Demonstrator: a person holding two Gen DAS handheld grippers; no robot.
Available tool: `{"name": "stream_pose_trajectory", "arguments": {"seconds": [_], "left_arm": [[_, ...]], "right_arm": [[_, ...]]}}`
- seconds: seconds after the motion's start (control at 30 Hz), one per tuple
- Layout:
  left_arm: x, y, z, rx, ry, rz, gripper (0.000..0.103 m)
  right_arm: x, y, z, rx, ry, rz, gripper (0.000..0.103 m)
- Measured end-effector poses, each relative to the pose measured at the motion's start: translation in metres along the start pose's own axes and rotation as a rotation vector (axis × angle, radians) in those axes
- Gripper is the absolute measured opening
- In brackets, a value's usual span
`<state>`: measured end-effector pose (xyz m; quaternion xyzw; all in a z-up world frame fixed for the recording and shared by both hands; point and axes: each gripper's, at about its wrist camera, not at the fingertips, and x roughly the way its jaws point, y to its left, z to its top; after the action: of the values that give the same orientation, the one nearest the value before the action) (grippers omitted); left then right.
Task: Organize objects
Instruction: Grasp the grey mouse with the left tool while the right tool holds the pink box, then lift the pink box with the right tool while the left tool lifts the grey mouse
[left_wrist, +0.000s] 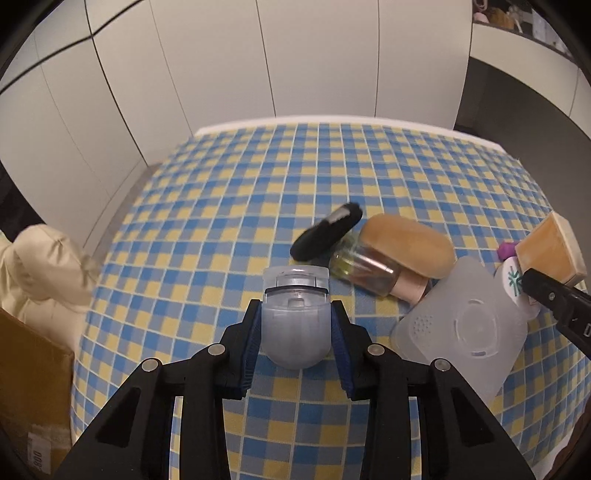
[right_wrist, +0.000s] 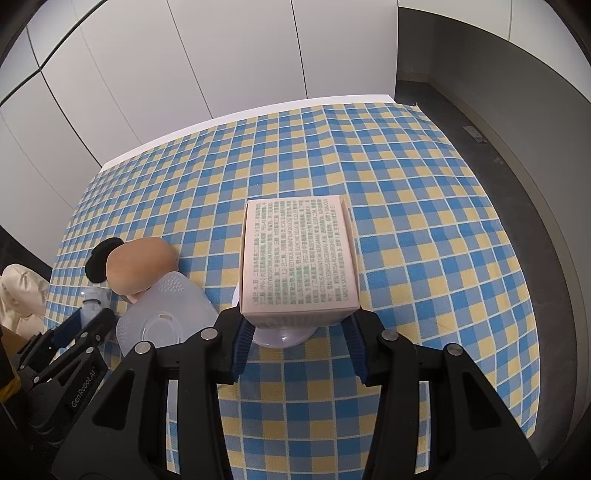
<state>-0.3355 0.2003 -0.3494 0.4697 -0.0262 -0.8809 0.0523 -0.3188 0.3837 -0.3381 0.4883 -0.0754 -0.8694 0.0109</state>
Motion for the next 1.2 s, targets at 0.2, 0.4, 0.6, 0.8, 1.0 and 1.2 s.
{"name": "stream_pose_trajectory", "arguments": {"seconds": [0.2,0.4,0.6,0.8,1.0,1.2], "left_arm": [[0.002,-0.008,0.004,-0.005,0.005,0.006,0.036],[-0.012,0.021,-0.014,-0.02,0.014,0.005,0.036],[-0.01,0.027,-0.015,-0.03,0.019,0.008,0.036],[-0.01,0.035,-0.015,-0.042,0.018,0.011,0.036],[-0.011,0.055,-0.01,-0.098,0.04,0.029,0.036],[-0.03,0.067,-0.001,-0.118,0.023,0.022,0.036]], "right_arm": [[0.001,-0.001,0.001,-0.003,0.001,-0.003,0.046],[-0.005,-0.001,0.0,-0.009,-0.005,-0.015,0.046],[-0.012,-0.006,0.0,-0.019,-0.015,-0.026,0.046],[-0.02,-0.001,0.0,-0.038,-0.021,-0.038,0.046],[-0.02,0.014,0.005,-0.053,-0.026,-0.049,0.046],[-0.047,0.02,0.015,-0.042,-0.05,-0.044,0.046]]}}
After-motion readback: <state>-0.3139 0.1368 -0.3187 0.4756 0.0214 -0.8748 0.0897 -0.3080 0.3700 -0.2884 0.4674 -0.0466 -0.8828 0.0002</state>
